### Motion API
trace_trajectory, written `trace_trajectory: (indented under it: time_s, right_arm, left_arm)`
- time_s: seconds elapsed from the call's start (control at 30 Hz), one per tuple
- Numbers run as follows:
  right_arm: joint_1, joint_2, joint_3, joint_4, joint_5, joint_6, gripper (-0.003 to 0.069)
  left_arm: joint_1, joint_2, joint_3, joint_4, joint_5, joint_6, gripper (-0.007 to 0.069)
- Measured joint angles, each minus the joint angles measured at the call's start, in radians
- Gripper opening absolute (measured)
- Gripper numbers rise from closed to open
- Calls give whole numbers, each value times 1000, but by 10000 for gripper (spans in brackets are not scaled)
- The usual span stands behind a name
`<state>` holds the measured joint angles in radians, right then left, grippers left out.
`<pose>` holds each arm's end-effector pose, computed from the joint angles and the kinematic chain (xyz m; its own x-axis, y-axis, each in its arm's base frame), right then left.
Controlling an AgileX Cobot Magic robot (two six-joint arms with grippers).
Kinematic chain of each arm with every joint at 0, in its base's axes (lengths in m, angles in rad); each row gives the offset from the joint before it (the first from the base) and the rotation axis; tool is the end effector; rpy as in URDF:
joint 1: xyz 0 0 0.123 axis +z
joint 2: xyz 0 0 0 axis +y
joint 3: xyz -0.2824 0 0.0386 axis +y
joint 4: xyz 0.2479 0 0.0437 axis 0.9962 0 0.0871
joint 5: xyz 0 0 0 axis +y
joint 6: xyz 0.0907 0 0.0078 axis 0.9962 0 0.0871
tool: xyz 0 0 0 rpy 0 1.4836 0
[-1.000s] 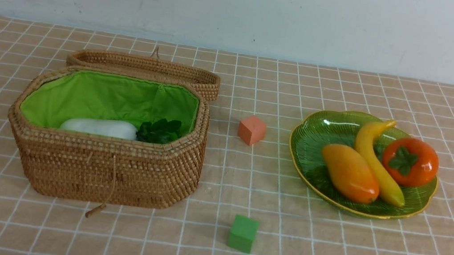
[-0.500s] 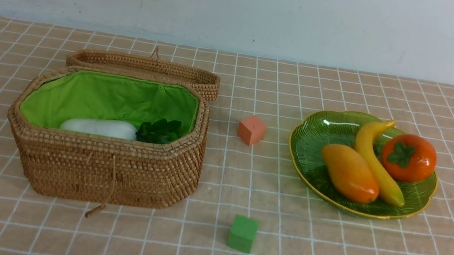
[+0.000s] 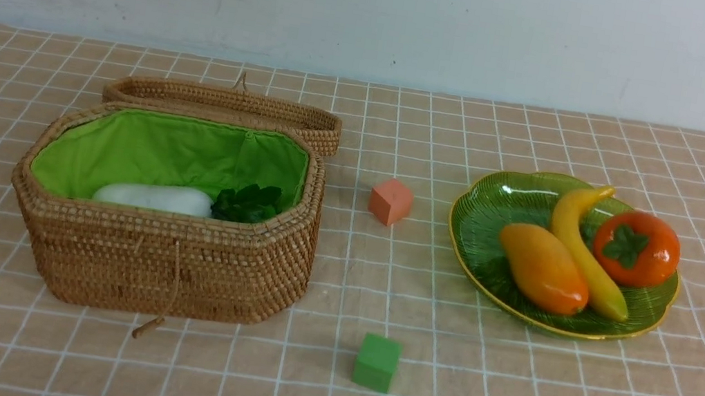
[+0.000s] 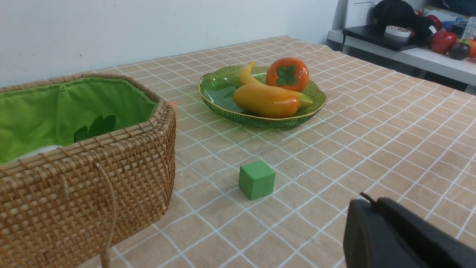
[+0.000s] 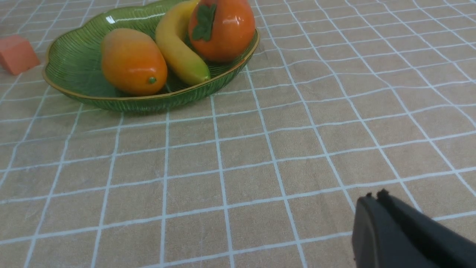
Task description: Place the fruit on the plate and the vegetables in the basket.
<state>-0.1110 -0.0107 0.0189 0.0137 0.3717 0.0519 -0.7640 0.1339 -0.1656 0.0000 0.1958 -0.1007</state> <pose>0.0523 -0.0054 0.1739 -0.2793 0.0961 -0.9554 0.1243 0.9902 0.0633 0.0451 -0.0432 0.2434 -0.1247 -0.0197 -0.9920 0.6827 0.7238 -0.1002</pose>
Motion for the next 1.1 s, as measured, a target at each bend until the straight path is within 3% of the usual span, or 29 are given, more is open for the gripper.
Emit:
trace_trajectory:
  time_s: [0.27,0.4,0.43,0.5,0.63,0.87,1.1]
  right_arm:
    - [0,0,0,0,0,0,-7]
    - [0,0,0,0,1,0,-5]
    - [0,0,0,0,1,0,-4]
    - [0,0,0,0,1,-2,-2]
    - [0,-1,0,0,1,-10,1]
    - [0,-1,0,0,1,-11,6]
    - [0,-1,0,0,1,-13,6]
  left_arm:
    - [45,-2,0,18,-11,7,1]
    - [321,-43,0,8,-37,3,-13]
    - [334,-46,2,6,-37,3,-13]
    - [501,-104,28,-13,-19,0,-13]
    - [623,-142,132,-33,6,-11,-13]
    - [670,-142,197,-40,178,-145,-13]
    - [670,-142,197,-40,189,-182,-13]
